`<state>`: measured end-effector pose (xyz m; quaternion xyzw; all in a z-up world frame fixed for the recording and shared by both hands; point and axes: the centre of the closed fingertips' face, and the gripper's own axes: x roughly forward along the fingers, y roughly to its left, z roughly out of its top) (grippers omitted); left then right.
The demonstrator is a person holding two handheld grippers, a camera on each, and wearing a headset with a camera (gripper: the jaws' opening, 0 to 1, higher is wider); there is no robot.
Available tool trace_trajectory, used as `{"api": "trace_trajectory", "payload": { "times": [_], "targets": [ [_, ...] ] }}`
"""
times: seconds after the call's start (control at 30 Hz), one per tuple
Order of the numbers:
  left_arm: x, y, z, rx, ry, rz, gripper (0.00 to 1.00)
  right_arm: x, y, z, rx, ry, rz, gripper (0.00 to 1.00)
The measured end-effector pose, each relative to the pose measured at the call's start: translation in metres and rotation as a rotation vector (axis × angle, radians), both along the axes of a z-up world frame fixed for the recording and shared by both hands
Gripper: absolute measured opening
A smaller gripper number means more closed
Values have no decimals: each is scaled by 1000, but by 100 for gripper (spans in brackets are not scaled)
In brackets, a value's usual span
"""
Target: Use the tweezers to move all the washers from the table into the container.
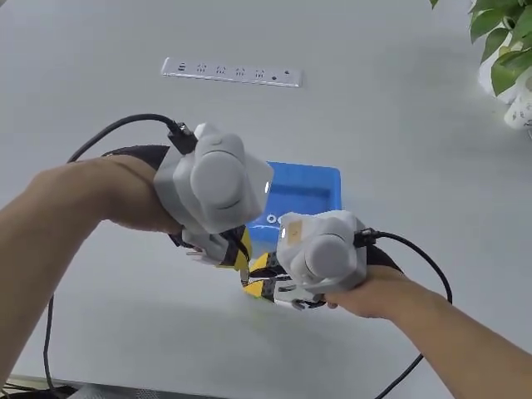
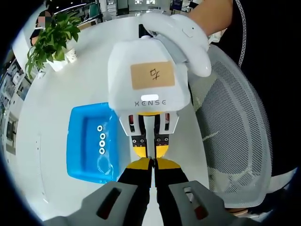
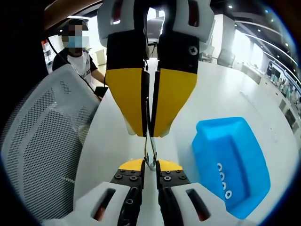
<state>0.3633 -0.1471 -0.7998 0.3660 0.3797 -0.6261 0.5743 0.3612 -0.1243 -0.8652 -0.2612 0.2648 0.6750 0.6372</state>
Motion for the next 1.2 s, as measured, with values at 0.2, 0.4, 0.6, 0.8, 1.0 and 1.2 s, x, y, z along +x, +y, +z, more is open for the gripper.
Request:
{"api": "trace_trajectory", "payload": {
  "times": [0.2,0.4,0.6,0.8,1.0,1.2],
  "targets": [
    [0,1,0,2,0,3,5,0,0,0,3,-1,-5,10],
    [1,2,0,4,-1,3,5,1,0,0,4,0,-11,9],
    [2,2,-1,3,1,3,5,1,0,0,4,7,-21,9],
    [1,1,0,4,-1,1,5,1,0,0,-1,12,-26,8],
    [1,1,0,5,0,0,5,0,0,0,-1,15,-26,8],
    [0,1,0,5,2,-1,5,0,0,0,-2,15,-22,8]
  ]
}}
